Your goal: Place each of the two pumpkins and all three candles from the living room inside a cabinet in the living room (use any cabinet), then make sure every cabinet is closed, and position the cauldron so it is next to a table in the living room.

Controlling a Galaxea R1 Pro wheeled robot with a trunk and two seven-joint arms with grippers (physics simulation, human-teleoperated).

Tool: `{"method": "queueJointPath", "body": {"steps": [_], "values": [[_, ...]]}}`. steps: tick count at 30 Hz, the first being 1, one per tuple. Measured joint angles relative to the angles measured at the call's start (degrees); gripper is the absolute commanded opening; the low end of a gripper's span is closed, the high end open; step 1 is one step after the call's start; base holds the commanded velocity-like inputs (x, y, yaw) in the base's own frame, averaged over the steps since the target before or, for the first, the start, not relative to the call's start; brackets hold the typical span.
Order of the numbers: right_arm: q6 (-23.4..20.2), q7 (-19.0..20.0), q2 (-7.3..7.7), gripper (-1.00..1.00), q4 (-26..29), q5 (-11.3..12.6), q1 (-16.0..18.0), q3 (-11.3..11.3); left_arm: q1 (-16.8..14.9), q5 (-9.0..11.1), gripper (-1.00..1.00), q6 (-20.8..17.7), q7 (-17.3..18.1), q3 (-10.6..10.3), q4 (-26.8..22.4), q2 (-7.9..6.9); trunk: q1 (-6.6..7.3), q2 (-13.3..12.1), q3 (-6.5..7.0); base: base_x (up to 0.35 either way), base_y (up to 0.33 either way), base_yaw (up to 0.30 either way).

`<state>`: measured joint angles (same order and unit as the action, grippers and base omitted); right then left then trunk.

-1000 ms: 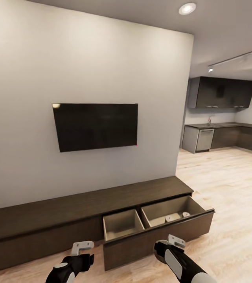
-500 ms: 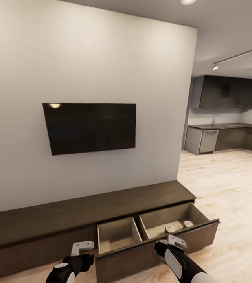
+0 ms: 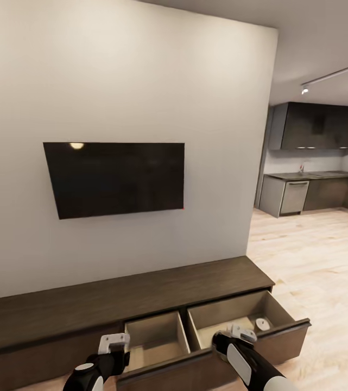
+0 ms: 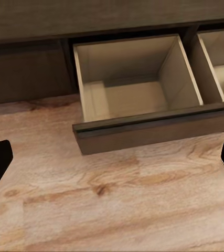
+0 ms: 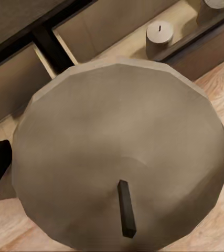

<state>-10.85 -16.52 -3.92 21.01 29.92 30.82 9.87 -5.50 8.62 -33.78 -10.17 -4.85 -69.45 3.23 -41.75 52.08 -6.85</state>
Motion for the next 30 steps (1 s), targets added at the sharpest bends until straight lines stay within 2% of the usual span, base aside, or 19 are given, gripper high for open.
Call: {"method": "queueJointPath", "body": {"steps": [19,21,26,30], "values": [[0.01,-0.01,-0.15,-1.00,0.06,-0.07,0.00,0.21,0.00,0.14,1.00,0.06,0.10,-0.02,-0.61,-0.05,-0.01,0.00,0.00,0.256,-0.111,0.000],[-0.07,-0.04,-0.12,-1.00,-0.13,-0.12,0.00,0.20,0.01,0.15,1.00,0.12,0.12,-0.06,-1.86,-0.05,-0.01,-0.01,0.00,0.062,-0.054,0.000],[-0.80,-0.47,-0.08,-1.00,-1.00,-0.21,0.04,-0.08,0.39,0.47,1.00,-0.41,0.25,0.00,-10.92,-0.06,-0.01,-0.02,0.00,0.018,-0.016,0.000],[-2.21,-1.00,-0.14,-1.00,-1.87,-0.21,0.18,-0.15,0.78,0.69,1.00,-4.59,0.32,0.18,-16.15,-0.09,-0.02,-0.01,0.00,0.004,-0.004,0.000]]}}
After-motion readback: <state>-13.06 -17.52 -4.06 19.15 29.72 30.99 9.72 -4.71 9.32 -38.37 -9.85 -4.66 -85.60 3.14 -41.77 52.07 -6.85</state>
